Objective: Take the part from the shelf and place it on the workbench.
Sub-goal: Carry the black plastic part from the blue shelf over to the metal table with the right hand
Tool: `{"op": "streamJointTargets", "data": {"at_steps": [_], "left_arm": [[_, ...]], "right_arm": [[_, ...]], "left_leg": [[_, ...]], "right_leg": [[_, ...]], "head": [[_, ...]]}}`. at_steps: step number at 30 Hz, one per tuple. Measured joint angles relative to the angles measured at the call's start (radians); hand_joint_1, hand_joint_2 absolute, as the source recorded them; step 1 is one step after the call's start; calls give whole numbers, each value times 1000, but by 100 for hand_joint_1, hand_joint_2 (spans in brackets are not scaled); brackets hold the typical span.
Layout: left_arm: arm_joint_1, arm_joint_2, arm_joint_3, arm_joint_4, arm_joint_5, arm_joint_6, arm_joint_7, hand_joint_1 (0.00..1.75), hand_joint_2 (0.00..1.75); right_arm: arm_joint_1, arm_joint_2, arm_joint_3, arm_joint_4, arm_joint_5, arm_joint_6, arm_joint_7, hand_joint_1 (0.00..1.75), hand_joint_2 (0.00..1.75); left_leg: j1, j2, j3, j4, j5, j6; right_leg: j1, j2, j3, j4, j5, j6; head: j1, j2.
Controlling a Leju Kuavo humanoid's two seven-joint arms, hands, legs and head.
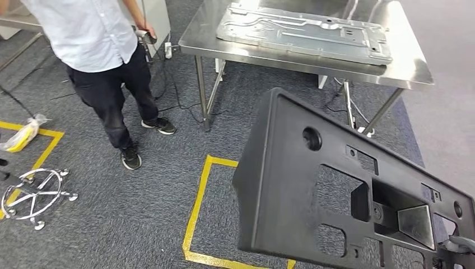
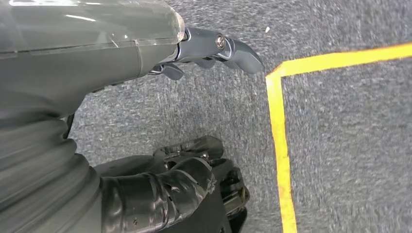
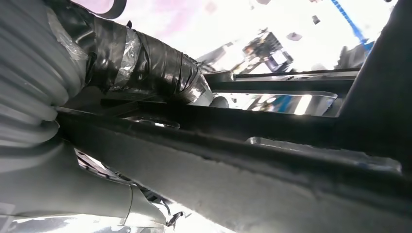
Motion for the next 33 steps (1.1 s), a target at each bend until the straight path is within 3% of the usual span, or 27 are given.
{"op": "streamJointTargets", "data": {"at_steps": [3,5,8,10,13,14,15,16,18,19,20,23,25,29,30,31,33], "left_arm": [[-3,0,0,0,1,0,0,0,175],[-6,0,0,0,2,0,-1,0,175],[-7,0,0,0,2,-2,-3,0,175],[-7,0,0,0,2,-3,-3,0,175],[-3,1,0,0,2,-3,-3,0,175],[-1,1,0,0,2,-3,-3,0,175],[0,1,0,0,3,-3,-3,0,175],[1,1,0,0,3,-3,-3,0,175],[1,2,0,0,3,-3,-3,0,175],[1,2,0,0,3,-3,-3,0,175],[0,3,0,1,3,-3,-3,0,175],[-1,4,0,1,2,-3,-3,0,175],[-3,4,0,1,0,-4,-3,0,175],[-2,4,-1,1,-8,-9,0,0,175],[-2,4,-2,1,-8,-9,2,0,175],[-2,4,-3,1,-9,-9,4,0,175],[-2,4,-4,1,-9,-10,7,0,175]], "right_arm": [[-2,-15,6,7,-4,36,25,175,175],[-6,-28,17,14,-8,54,37,175,175],[-8,-38,28,20,-9,61,41,175,175],[-11,-42,32,21,-10,61,43,175,175],[-15,-44,41,26,-11,62,44,175,175],[-16,-44,44,28,-11,62,44,175,175],[-16,-44,46,30,-11,62,44,175,175],[-16,-45,49,32,-11,62,44,175,175],[-16,-45,53,33,-11,62,44,175,175],[-16,-45,55,34,-12,62,44,175,175],[-17,-46,55,34,-12,62,44,175,175],[-16,-49,57,35,-8,61,44,175,175],[-17,-53,58,35,5,54,40,175,175],[-19,-62,73,38,34,32,35,175,175],[-19,-64,79,39,41,27,36,175,175],[-19,-66,85,41,48,20,36,175,175],[-19,-72,95,43,64,9,38,175,175]], "left_leg": [[-1,11,8,1,-7,-9],[-4,14,11,2,-11,-19],[-4,15,15,-1,-13,-36],[-3,-2,1,35,-40,-45],[-2,-25,-90,218,-128,-51],[-2,-26,-117,268,-139,-52],[-2,-26,-126,278,-128,-51],[-2,-27,-116,248,-98,-49],[-3,-31,-60,117,-24,-40],[-5,-33,-37,61,-3,-35],[-6,-35,-24,30,5,-31],[-9,-35,-19,14,8,-19],[-6,-32,-15,2,16,-5],[-3,-24,-15,-3,20,2],[-3,-23,-15,-2,19,1],[-3,-23,-15,-1,18,0],[-1,-23,-11,3,14,-6]], "right_leg": [[1,-14,101,-195,95,-7],[7,-22,136,-265,110,-18],[10,-19,138,-276,110,-37],[6,-18,144,-287,116,-52],[8,-13,146,-289,115,-64],[10,-10,147,-288,114,-66],[12,-6,147,-286,112,-67],[13,-2,149,-283,110,-67],[14,5,152,-276,103,-64],[16,8,151,-271,99,-60],[17,10,150,-267,97,-55],[17,12,147,-266,96,-39],[14,8,137,-240,74,-27],[4,3,33,-23,-31,-7],[1,2,20,2,-29,-4],[-2,0,24,-8,-10,-2],[-7,-5,85,-134,61,0]], "head": [[0,0],[0,0],[-1,0],[-1,0],[-2,0],[-2,0],[-2,0],[-2,0],[-2,0],[-2,0],[-2,0],[-2,0],[-1,0],[0,0],[0,0],[0,0],[0,0]]}}
